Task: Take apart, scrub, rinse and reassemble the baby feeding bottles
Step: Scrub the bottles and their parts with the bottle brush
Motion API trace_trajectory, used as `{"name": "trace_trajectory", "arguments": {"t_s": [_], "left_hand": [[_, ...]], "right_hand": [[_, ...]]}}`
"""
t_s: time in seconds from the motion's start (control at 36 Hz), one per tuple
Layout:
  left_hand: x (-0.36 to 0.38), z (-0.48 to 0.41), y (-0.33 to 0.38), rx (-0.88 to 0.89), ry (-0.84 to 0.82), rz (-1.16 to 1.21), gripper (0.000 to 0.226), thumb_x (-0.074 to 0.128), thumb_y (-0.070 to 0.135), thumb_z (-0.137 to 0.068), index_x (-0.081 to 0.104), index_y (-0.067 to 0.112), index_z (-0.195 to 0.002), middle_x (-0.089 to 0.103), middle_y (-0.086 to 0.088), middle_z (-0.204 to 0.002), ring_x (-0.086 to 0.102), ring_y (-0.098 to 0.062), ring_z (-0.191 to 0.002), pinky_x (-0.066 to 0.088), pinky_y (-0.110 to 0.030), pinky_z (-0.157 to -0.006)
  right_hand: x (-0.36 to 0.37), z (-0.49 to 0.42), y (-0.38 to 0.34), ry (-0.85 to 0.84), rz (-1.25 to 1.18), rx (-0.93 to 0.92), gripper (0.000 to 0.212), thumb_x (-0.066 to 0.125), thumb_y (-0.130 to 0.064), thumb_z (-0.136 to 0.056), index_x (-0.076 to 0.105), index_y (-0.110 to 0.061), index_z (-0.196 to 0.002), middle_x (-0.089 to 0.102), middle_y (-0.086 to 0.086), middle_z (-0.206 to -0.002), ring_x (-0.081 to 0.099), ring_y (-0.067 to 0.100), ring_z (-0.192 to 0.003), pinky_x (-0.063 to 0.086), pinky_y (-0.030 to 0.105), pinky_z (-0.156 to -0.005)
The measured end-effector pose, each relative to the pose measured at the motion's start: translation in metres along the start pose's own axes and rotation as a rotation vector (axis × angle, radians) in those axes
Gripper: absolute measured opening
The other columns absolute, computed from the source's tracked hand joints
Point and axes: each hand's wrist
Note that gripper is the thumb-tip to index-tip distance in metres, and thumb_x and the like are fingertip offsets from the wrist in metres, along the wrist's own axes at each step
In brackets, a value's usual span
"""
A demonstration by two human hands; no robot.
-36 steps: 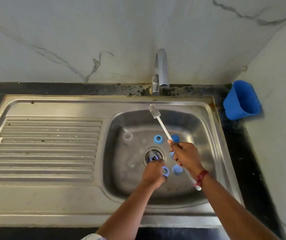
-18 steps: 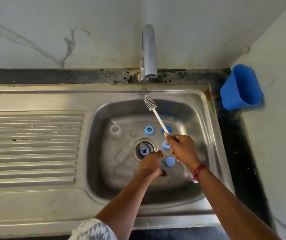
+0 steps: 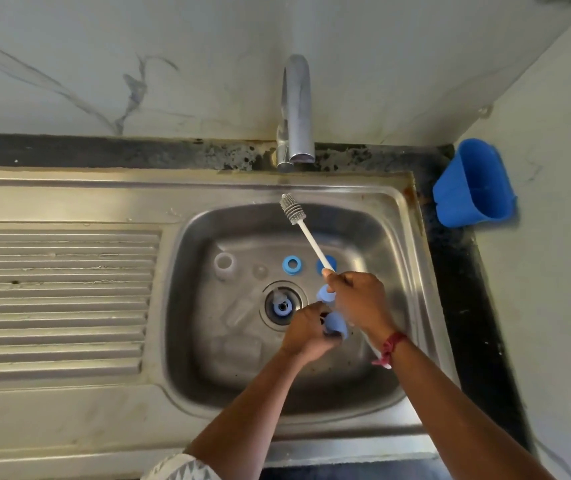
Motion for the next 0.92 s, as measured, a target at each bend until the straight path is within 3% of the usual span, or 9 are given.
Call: {"name": "trace_trajectory", "arguments": {"t_s": [0.11, 0.22, 0.36, 0.44, 0.5, 0.58, 0.69, 0.81, 0.92], "left_hand": [[-0.027, 0.006, -0.003, -0.181, 0.15, 0.403, 0.024, 0.078, 0.017, -0.07, 0.056, 0.016, -0.08, 0.06, 0.004, -0.072, 0.056, -0.011, -0.065, 0.046, -0.027, -0.062], [-0.064, 0.015, -0.006, -0.285, 0.31, 0.903, 0.025, 0.077, 0.009, -0.073, 0.057, 0.009, -0.088, 0.063, -0.01, -0.072, 0.06, -0.028, -0.071, 0.054, -0.043, -0.072], [-0.109, 0.027, -0.008, -0.279, 0.457, 1.211, 0.021, 0.072, 0.018, -0.086, 0.053, 0.012, -0.091, 0.059, -0.008, -0.077, 0.058, -0.019, -0.067, 0.048, -0.032, -0.062], [-0.138, 0.034, -0.012, -0.293, 0.58, 1.253, 0.027, 0.071, 0.022, -0.09, 0.047, 0.016, -0.079, 0.047, -0.006, -0.066, 0.046, -0.015, -0.055, 0.046, -0.029, -0.056], [-0.155, 0.041, -0.014, -0.254, 0.648, 1.294, 0.02, 0.07, 0.028, -0.091, 0.056, 0.014, -0.093, 0.055, -0.01, -0.076, 0.053, -0.018, -0.063, 0.051, -0.026, -0.054], [-0.175, 0.055, -0.015, -0.16, 0.718, 1.403, 0.039, 0.064, 0.033, -0.096, 0.048, 0.015, -0.127, 0.064, -0.014, -0.101, 0.064, -0.022, -0.073, 0.056, -0.028, -0.057], [-0.192, 0.077, -0.017, -0.069, 0.754, 1.457, 0.025, 0.058, 0.034, -0.099, 0.046, 0.024, -0.119, 0.064, -0.012, -0.105, 0.065, -0.018, -0.074, 0.055, -0.03, -0.067], [-0.2, 0.093, -0.017, -0.054, 0.825, 1.43, 0.028, 0.059, 0.036, -0.098, 0.05, 0.022, -0.12, 0.064, -0.01, -0.108, 0.064, -0.018, -0.076, 0.054, -0.029, -0.066], [-0.204, 0.104, -0.012, -0.045, 0.842, 1.412, 0.031, 0.061, 0.034, -0.098, 0.053, 0.019, -0.125, 0.068, -0.008, -0.105, 0.067, -0.018, -0.079, 0.056, -0.029, -0.066]], "right_hand": [[0.007, 0.0, -0.003, -0.001, 0.022, 0.012, 0.056, 0.065, -0.05, -0.09, 0.064, 0.003, -0.071, 0.058, 0.009, -0.052, 0.049, 0.014, -0.045, 0.047, 0.032, -0.054], [0.015, 0.005, -0.008, -0.019, 0.024, 0.028, 0.055, 0.064, -0.049, -0.091, 0.064, 0.002, -0.069, 0.056, -0.001, -0.047, 0.047, 0.012, -0.042, 0.045, 0.032, -0.054], [0.025, 0.018, -0.015, -0.062, 0.042, 0.001, 0.057, 0.06, -0.051, -0.093, 0.065, 0.0, -0.069, 0.055, 0.002, -0.049, 0.046, 0.015, -0.045, 0.042, 0.035, -0.054], [0.028, 0.027, -0.017, -0.092, 0.024, -0.009, 0.053, 0.058, -0.049, -0.094, 0.068, -0.005, -0.067, 0.054, -0.002, -0.047, 0.046, 0.014, -0.045, 0.04, 0.032, -0.052], [0.03, 0.033, -0.019, -0.117, 0.058, -0.055, 0.051, 0.058, -0.046, -0.096, 0.068, -0.006, -0.067, 0.053, -0.003, -0.045, 0.046, 0.013, -0.044, 0.041, 0.031, -0.051], [0.03, 0.042, -0.02, -0.149, 0.152, -0.147, 0.049, 0.057, -0.044, -0.096, 0.067, -0.005, -0.067, 0.053, -0.004, -0.045, 0.047, 0.008, -0.044, 0.043, 0.028, -0.052], [0.032, 0.052, -0.021, -0.168, 0.223, -0.245, 0.056, 0.055, -0.046, -0.094, 0.059, 0.004, -0.069, 0.048, 0.001, -0.05, 0.042, 0.009, -0.045, 0.037, 0.024, -0.048], [0.032, 0.065, -0.03, -0.194, 0.294, -0.356, 0.055, 0.058, -0.042, -0.096, 0.043, -0.018, -0.048, 0.038, -0.007, -0.044, 0.034, 0.006, -0.043, 0.03, 0.02, -0.047], [0.031, 0.077, -0.041, -0.239, 0.395, -0.447, 0.05, 0.056, -0.05, -0.095, 0.055, -0.026, -0.051, 0.044, -0.008, -0.047, 0.038, 0.006, -0.046, 0.032, 0.022, -0.05]]}}
Point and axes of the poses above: each hand's wrist, its own z-axis away from the middle knuckle, its own x-axis out of the palm, y = z × x
